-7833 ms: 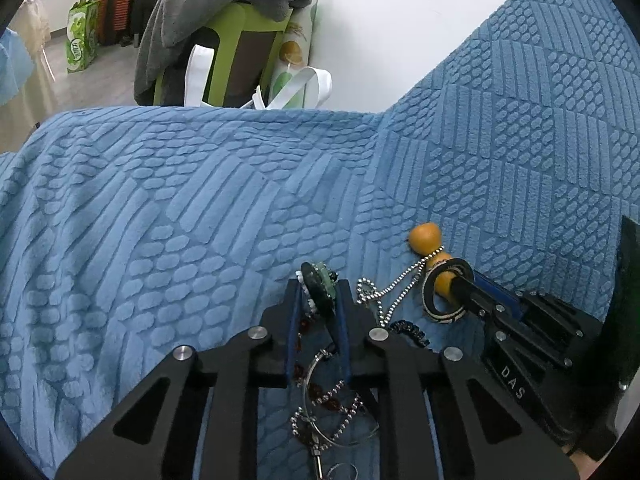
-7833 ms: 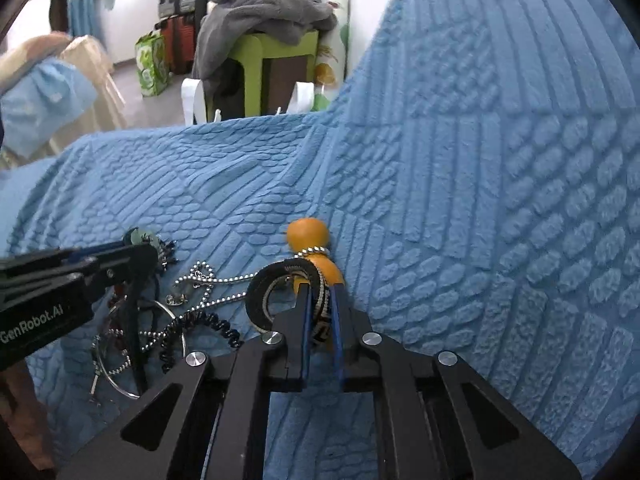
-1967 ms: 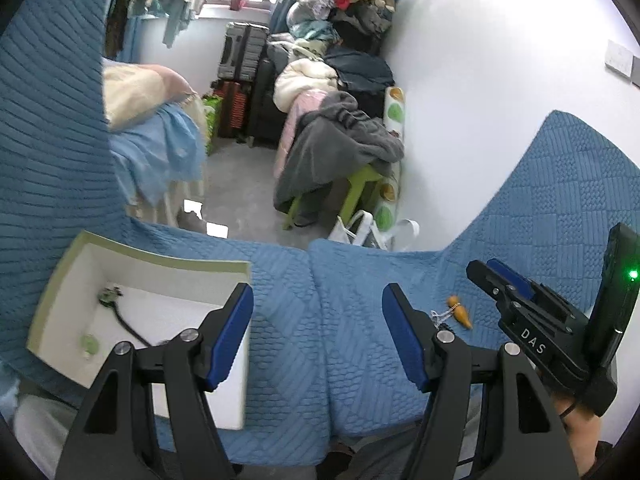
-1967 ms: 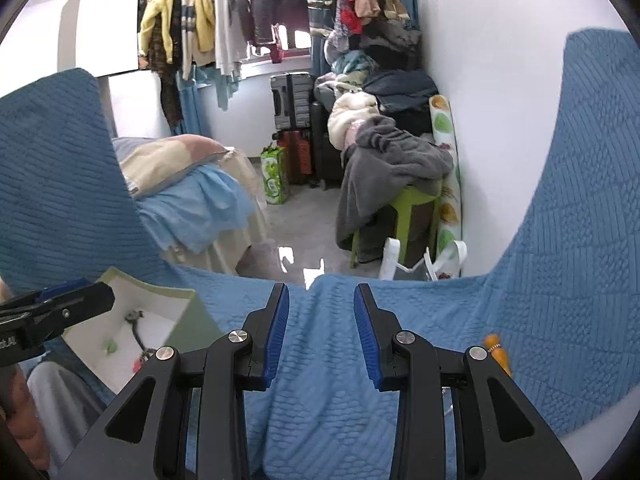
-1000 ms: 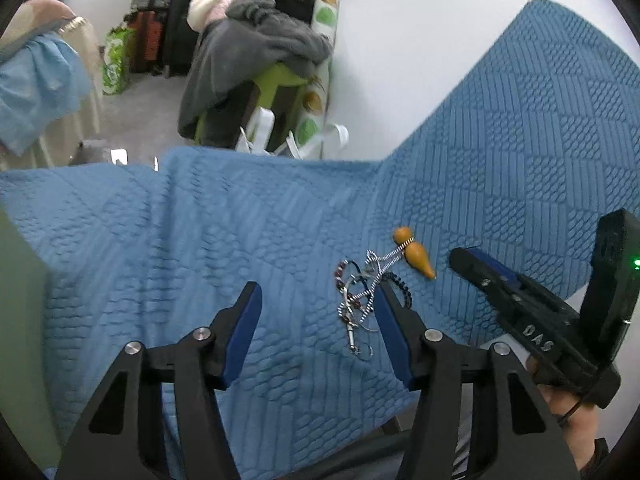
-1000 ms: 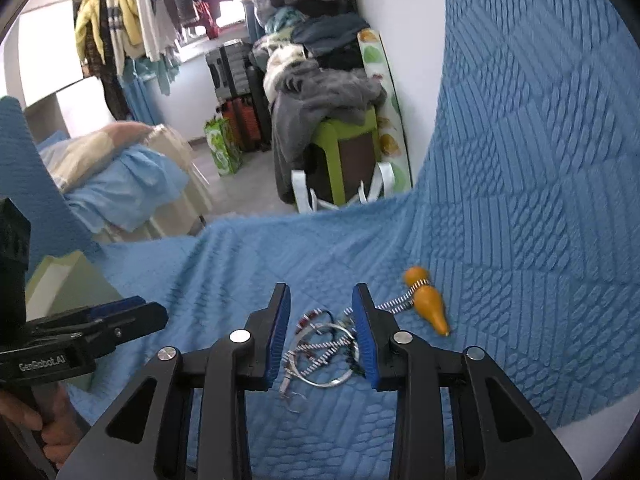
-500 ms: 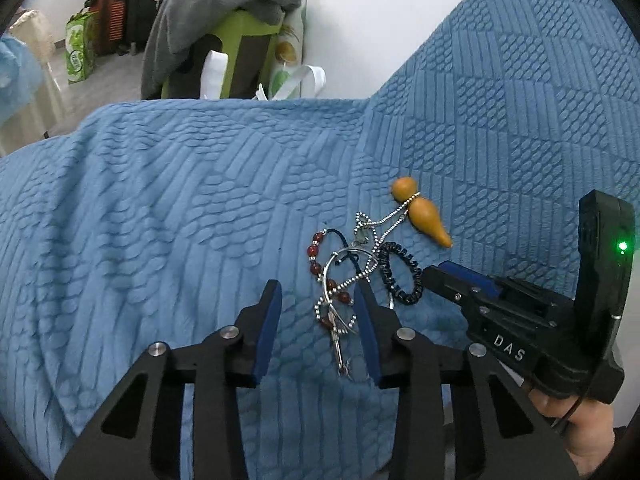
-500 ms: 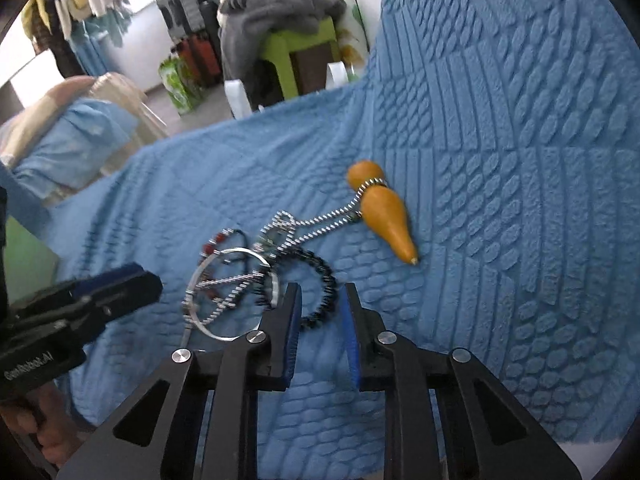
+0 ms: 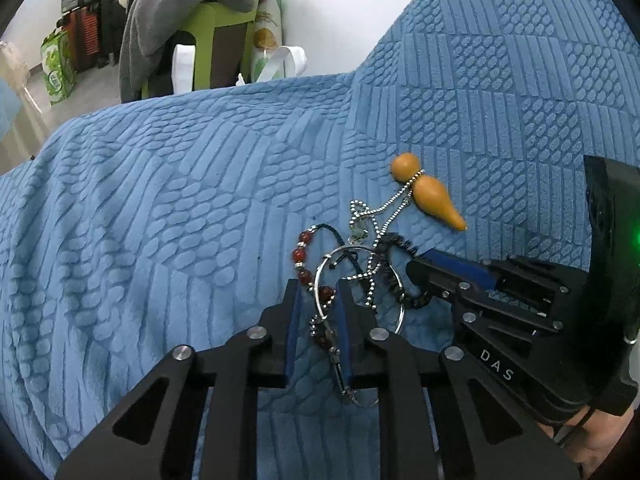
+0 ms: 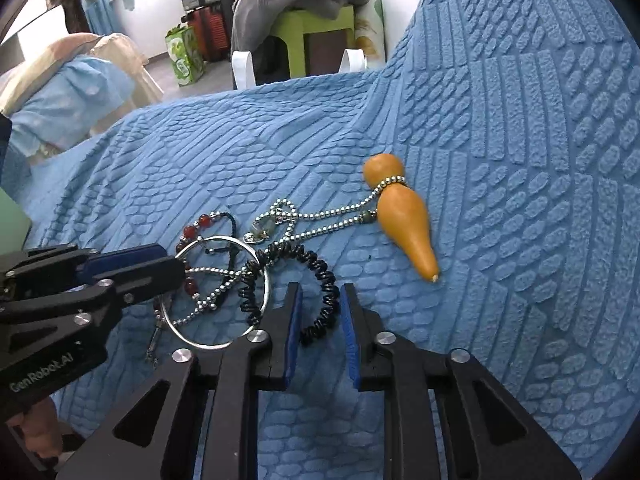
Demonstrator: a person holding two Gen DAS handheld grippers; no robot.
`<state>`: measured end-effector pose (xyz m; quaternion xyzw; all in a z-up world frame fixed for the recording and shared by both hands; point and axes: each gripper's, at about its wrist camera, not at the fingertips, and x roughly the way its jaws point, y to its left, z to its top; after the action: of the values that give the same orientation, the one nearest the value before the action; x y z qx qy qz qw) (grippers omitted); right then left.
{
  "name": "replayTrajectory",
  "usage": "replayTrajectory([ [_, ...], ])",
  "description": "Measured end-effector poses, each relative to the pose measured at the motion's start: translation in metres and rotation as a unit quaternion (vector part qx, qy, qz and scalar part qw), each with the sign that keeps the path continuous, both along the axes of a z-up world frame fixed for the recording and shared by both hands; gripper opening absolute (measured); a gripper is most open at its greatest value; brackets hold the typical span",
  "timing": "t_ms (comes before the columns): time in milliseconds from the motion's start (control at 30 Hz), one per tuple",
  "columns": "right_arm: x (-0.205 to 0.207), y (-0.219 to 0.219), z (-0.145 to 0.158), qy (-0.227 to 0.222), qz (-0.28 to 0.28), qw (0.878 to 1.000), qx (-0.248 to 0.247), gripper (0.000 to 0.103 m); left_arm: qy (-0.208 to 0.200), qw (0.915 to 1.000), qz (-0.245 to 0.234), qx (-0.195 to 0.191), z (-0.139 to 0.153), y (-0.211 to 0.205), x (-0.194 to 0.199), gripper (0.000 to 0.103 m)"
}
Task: Organize jewelry
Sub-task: 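Grasp the silver ring chain with the left tool while the right tool grasps the black coiled bracelet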
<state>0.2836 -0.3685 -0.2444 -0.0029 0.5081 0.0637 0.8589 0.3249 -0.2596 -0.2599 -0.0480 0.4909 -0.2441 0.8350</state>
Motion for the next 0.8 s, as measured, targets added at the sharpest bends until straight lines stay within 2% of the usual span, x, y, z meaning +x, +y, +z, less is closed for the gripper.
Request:
replayTrajectory([
  [267,0.003,-0.018,0.007,-0.003,-0.036,0.999,0.030,0.007,0.008,0.9999,0.007,0.010,0.000,-0.007,0.001,0.014],
  [300,0.002,-0.019,0.009,-0.005,-0.038,0.999,0.033,0.007,0.007,0.9999,0.008,0.011,0.000,-0.007,0.000,0.012],
  [333,0.001,-0.019,0.011,-0.008,-0.039,0.999,0.033,0.007,0.006,0.9998,0.010,0.014,0.000,-0.007,-0.001,0.006],
  [367,0.001,-0.019,0.013,-0.011,-0.038,0.999,0.030,0.007,0.007,0.9998,0.011,0.018,-0.001,-0.006,-0.004,0.006],
  [533,-0.002,-0.019,0.021,-0.018,-0.040,0.999,0.025,0.007,-0.001,0.9998,0.018,0.003,0.008,0.001,-0.015,0.005],
  [800,-0.010,-0.015,0.045,-0.042,-0.043,0.998,0.028,0.007,-0.019,0.9991,0.031,-0.022,0.040,0.017,-0.023,0.003],
])
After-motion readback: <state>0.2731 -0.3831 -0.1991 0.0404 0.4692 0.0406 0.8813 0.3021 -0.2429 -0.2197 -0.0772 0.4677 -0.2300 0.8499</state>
